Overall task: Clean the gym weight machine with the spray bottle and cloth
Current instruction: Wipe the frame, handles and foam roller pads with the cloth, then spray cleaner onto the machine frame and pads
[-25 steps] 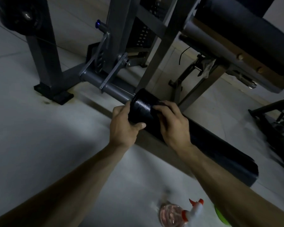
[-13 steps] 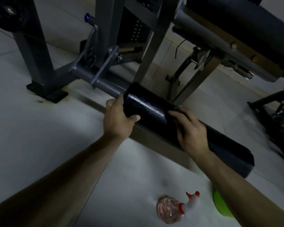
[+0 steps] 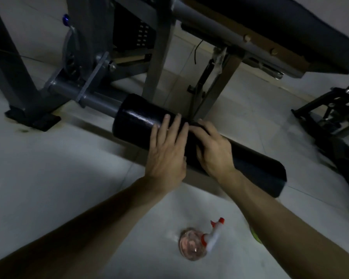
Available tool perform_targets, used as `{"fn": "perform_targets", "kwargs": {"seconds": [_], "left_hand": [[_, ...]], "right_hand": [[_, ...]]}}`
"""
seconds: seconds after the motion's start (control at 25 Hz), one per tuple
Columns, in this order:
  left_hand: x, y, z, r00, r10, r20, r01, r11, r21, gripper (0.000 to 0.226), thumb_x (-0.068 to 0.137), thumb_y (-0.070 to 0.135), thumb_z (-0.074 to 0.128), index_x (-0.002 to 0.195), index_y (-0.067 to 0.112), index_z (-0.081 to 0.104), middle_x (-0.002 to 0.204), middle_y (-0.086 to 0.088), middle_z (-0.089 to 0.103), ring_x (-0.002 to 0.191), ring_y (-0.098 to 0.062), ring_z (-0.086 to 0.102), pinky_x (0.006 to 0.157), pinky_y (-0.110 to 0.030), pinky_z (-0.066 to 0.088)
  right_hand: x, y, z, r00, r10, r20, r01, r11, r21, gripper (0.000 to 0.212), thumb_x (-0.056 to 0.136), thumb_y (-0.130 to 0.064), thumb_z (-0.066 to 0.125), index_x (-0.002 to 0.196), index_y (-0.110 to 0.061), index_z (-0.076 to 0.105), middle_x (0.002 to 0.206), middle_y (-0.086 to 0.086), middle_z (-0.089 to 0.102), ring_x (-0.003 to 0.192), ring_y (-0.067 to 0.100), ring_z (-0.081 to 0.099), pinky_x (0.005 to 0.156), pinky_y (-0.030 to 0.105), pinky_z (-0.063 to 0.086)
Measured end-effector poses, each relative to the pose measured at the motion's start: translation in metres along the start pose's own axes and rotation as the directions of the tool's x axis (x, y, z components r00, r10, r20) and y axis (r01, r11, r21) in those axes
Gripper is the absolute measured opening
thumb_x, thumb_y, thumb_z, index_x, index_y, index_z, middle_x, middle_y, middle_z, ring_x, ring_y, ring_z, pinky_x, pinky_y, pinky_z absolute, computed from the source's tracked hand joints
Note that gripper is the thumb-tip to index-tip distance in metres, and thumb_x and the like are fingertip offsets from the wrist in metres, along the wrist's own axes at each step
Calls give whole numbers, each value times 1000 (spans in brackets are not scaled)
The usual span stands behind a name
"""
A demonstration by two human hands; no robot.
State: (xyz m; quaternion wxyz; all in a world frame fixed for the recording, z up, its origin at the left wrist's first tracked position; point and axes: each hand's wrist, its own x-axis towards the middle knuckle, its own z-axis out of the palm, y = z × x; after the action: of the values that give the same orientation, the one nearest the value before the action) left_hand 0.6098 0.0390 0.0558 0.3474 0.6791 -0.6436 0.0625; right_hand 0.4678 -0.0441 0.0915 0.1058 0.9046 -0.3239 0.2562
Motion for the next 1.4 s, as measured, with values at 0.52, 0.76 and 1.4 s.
{"fn": "perform_targets", "kwargs": {"seconds": [0.52,0.76,1.4], "left_hand": [[27,85,49,916,248,314,-318,927,196,112,71,46,85,160,24,21,169,-1,17,154,-26,14,124,-52,4],[57,88,32,855,248,455,-317,945,81,112,71,54,84,159,26,21,167,3,18,152,-25,14,123,-51,5],[-141,47,119,544,138,828,401,824,-401,139,58,59,90,161,39,-2,167,6,23,151,-22,31,118,-41,36]], "right_hand": [[-172,141,-90,903,419,-96,-427,900,-89,38,96,-15,53,129,-24,69,135,-1,60,112,24,65,85,46,58],[-177,90,-82,885,431,-177,-438,899,-1,29,99,-10,62,125,-19,71,134,-2,62,115,18,63,89,30,53],[-271,17,-52,567,822,-48,-780,555,287,25,100,-15,61,121,-25,71,117,-13,69,111,7,62,96,37,53]]}}
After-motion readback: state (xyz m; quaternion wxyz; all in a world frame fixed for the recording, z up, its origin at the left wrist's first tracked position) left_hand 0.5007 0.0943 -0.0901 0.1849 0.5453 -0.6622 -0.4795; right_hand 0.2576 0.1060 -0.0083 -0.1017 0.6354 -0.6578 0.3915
